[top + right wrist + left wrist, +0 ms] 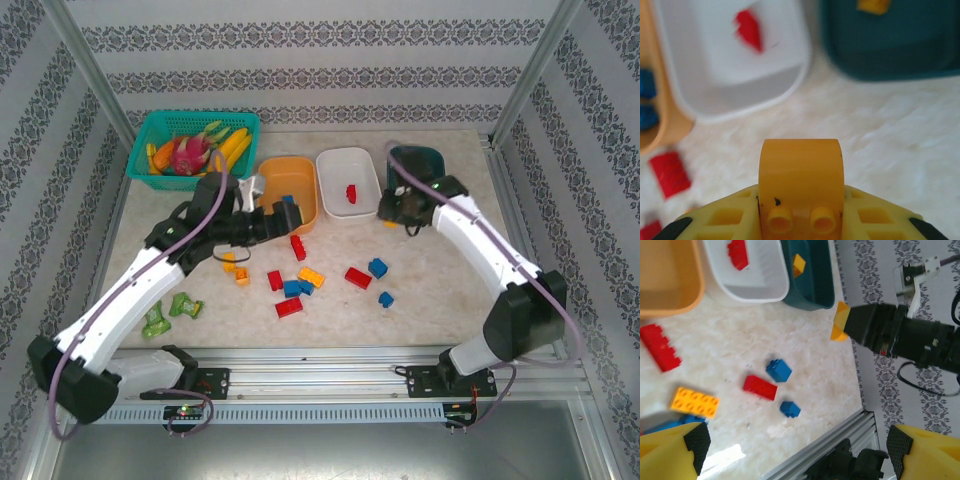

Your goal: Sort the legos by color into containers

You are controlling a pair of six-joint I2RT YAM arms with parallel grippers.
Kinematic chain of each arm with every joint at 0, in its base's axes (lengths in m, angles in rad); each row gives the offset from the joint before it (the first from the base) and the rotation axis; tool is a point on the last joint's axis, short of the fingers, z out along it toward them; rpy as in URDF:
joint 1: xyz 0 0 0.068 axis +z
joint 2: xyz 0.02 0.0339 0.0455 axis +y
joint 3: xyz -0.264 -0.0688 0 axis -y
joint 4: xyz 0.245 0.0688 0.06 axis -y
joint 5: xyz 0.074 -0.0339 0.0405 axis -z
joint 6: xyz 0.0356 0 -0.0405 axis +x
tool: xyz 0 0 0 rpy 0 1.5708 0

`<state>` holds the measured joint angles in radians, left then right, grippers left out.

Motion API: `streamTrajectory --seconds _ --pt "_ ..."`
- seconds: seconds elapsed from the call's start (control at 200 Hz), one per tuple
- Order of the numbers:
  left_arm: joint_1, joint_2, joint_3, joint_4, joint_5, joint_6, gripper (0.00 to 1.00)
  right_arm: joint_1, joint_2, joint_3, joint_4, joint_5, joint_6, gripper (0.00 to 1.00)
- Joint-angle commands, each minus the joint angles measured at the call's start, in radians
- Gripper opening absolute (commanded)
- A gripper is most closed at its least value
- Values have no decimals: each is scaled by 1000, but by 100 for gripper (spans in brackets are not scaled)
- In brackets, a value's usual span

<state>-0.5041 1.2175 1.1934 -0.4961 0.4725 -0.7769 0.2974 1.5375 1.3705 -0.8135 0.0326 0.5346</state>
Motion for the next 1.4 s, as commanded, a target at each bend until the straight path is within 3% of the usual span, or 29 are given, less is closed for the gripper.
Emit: streamTrajectory --seconds 0.0,0.27,0.63,0.749,0.944,1.144,1.279,1.394 --pt "-24 103 81 131 34 33 93 -117 131 92 -34 -37 -44 28" --pt "-47 363 270 194 52 53 92 -268 465 324 -57 -82 -1 30" --pt "-65 464 335 169 49 68 92 -284 695 501 -77 -138 14 35" --pt "-68 462 328 162 38 64 91 -284 713 506 -82 -145 25 45" --pt "-68 431 316 128 18 60 92 -271 633 490 -76 -128 12 58" --pt "-68 362 263 70 -19 53 91 -223 447 449 -56 -109 -15 58" --pt "-68 287 199 24 -61 45 91 -129 273 355 -39 -78 -63 57" --pt "-68 194 125 -24 -88 34 91 7 133 209 -33 -58 -133 57"
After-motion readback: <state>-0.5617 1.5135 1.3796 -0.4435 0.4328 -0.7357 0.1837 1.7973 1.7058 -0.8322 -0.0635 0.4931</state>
